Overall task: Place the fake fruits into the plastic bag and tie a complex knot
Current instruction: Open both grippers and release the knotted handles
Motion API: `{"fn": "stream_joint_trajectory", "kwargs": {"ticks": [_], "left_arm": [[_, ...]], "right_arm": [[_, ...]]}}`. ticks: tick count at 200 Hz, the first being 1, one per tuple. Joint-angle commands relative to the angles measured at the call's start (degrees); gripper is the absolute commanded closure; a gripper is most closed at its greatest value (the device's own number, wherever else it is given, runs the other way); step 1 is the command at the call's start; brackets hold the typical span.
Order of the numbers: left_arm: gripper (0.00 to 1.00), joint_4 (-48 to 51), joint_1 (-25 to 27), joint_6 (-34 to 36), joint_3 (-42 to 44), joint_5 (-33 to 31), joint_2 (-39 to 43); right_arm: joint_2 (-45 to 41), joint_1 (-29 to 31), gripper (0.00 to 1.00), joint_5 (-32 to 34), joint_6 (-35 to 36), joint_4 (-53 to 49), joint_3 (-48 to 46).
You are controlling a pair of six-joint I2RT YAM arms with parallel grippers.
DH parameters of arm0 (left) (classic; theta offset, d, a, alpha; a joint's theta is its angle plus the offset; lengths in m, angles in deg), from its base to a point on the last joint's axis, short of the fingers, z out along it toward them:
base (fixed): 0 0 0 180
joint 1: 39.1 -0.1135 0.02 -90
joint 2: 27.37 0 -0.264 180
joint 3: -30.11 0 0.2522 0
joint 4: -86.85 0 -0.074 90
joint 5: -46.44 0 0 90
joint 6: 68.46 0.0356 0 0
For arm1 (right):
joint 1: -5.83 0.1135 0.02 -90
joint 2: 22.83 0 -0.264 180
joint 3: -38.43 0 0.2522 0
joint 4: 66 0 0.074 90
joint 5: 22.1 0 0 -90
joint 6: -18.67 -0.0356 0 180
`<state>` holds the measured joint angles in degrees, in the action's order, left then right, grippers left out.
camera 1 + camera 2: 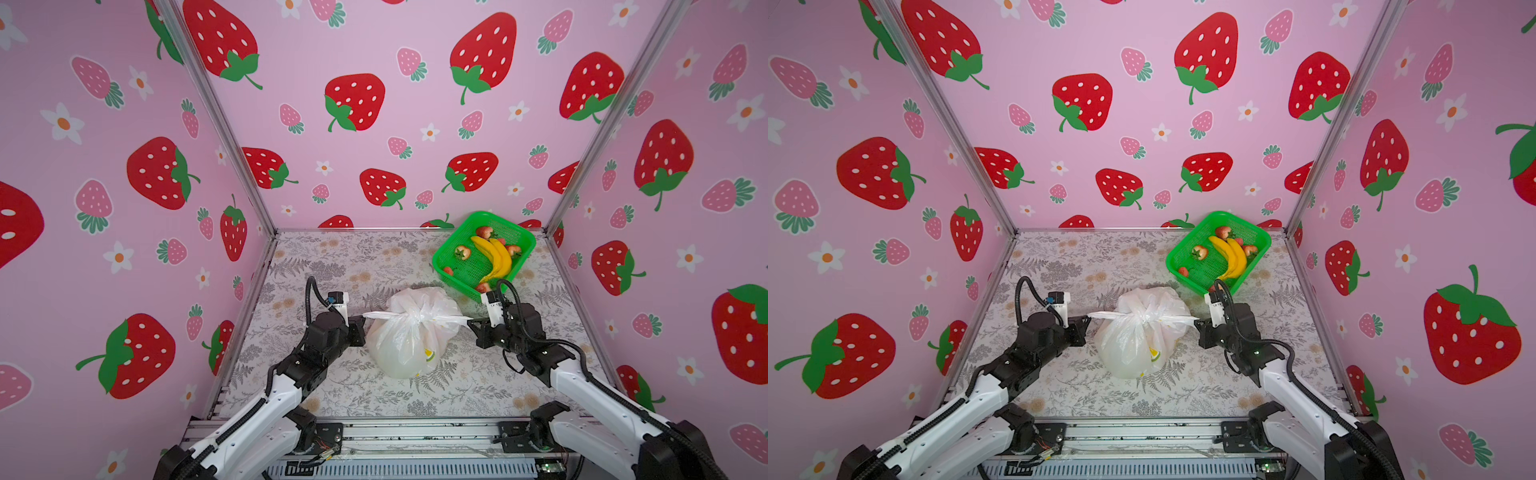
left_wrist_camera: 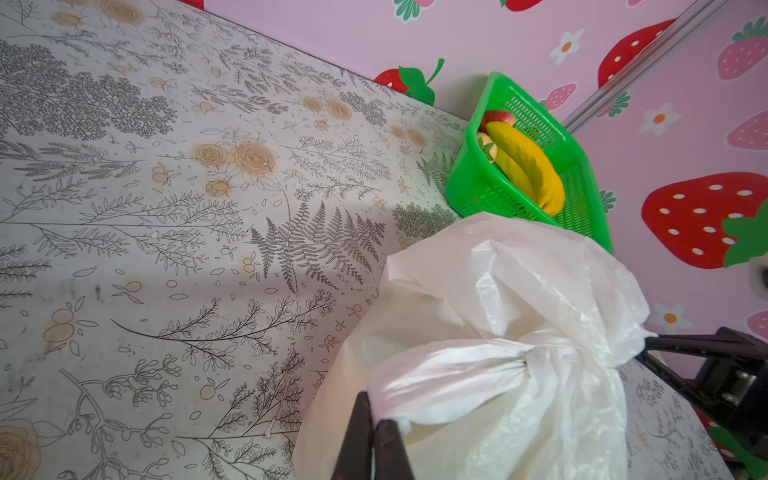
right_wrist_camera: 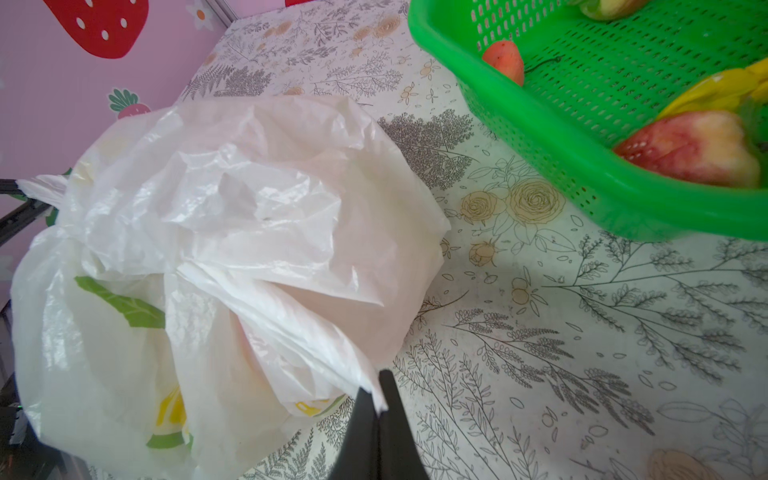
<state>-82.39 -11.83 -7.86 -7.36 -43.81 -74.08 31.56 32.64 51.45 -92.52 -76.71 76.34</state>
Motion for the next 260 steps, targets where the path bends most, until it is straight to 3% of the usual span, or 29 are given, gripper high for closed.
{"fn": "stream_joint_trajectory", "kwargs": {"ticks": [1,23,38,71,86,122,169,185,204,232,260], "left_arm": [[0.81,-2.2,-1.9,0.2,0.3,-5.1,3.3],[0.5,-2.2,-1.9,0.6,1.2,-5.5,7.0],[0.38,-0.3,-1.9,0.8,1.5,-8.1,9.7],[0.21,1.7,-2.2,0.1,3.0,-14.2,15.7],[0.15,1.8,-2.6,0.2,3.2,-16.2,17.4],[0.04,1.3,-4.5,1.5,2.5,-19.2,17.1],[0.01,-4.7,-10.0,8.8,2.6,-29.7,8.0],[0.01,-6.6,-11.9,12.8,1.6,-32.1,3.1],[0.01,-10.9,-14.1,17.8,0.9,-32.6,-3.2],[0.01,-20.1,-19.0,21.4,1.4,-25.2,-13.2],[0.01,-25.1,-21.9,22.8,0.9,-18.4,-21.9]], "right_arm": [[-3.5,-2.0,0.87,3.4,0.6,-0.2,0.4],[-6.8,-1.9,0.65,3.4,2.2,-0.8,2.0],[-9.1,-2.0,0.57,5.8,3.2,-1.9,3.4],[-12.3,-1.9,0.49,15.4,5.5,-3.0,6.1],[-12.3,-1.9,0.31,21.2,5.7,-1.9,5.9],[-11.5,-2.0,0.0,36.9,4.7,6.0,1.9],[-5.4,-2.5,0.0,52.8,7.7,24.1,-5.8],[-2.6,-3.5,0.0,55.2,10.5,28.3,-7.2],[2.8,-5.3,0.0,53.7,13.5,35.5,-10.1],[9.9,-8.1,0.0,48.6,17.6,52.6,-16.8],[16.4,-9.7,0.0,45.5,18.3,52.3,-13.6]]}}
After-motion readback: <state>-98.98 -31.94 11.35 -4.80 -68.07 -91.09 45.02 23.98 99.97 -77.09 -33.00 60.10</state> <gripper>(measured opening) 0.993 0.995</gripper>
